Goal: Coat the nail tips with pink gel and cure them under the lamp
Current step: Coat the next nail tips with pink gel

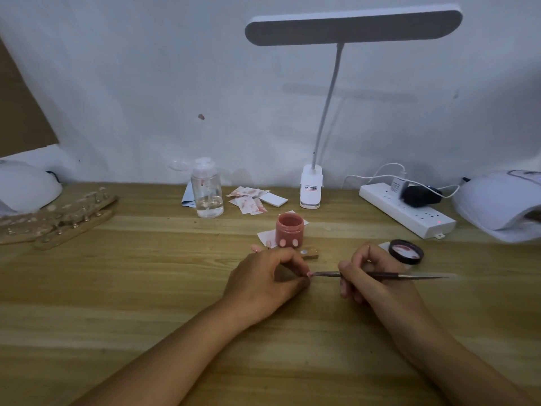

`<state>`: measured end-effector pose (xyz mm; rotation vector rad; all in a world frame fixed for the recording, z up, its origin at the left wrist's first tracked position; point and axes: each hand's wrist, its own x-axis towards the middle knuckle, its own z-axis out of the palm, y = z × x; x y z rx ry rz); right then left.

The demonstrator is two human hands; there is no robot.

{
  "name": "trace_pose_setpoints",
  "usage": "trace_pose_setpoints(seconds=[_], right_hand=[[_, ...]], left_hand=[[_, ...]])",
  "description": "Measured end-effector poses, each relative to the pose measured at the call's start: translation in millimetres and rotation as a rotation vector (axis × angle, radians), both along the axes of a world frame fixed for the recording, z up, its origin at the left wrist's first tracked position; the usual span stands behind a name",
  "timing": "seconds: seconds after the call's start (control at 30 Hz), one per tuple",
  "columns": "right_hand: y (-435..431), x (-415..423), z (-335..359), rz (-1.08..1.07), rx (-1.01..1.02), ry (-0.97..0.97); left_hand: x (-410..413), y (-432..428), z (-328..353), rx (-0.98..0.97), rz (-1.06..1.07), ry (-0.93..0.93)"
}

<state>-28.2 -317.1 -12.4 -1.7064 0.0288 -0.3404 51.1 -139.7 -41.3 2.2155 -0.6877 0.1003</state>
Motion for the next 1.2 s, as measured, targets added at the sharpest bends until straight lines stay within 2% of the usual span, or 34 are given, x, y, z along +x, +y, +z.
trace_pose_setpoints(seconds=[0.47,0.63,0.77,0.9,1.0,1.1,1.2], right_hand=[[-1,0,-1,0.021,-0.026,-0.016],[-2,-2,-2,-0.043,0.062,-0.072],[0,-1,0,-0.147,0.089,-0.193],[-5,-1,-1,-0.15,-0.056,-0.193],[-4,1,-11,-0.064,-0.286,-0.194],[2,6,-21,-0.07,-0.529,-0.278],[5,8,-27,-0.077,-0.558,-0.366]], left_hand=[[0,0,1,0.012,-0.006,-0.017],[0,0,0,-0.027,-0.022,0.007],[-3,0,0,-0.052,-0.008,0.014],[-4,-1,1,-0.149,0.006,-0.023],[-10,-2,4,-0.222,-0.01,-0.047],[-15,-1,8,-0.276,-0.051,-0.047],[-18,-2,12,-0.363,-0.113,0.019]])
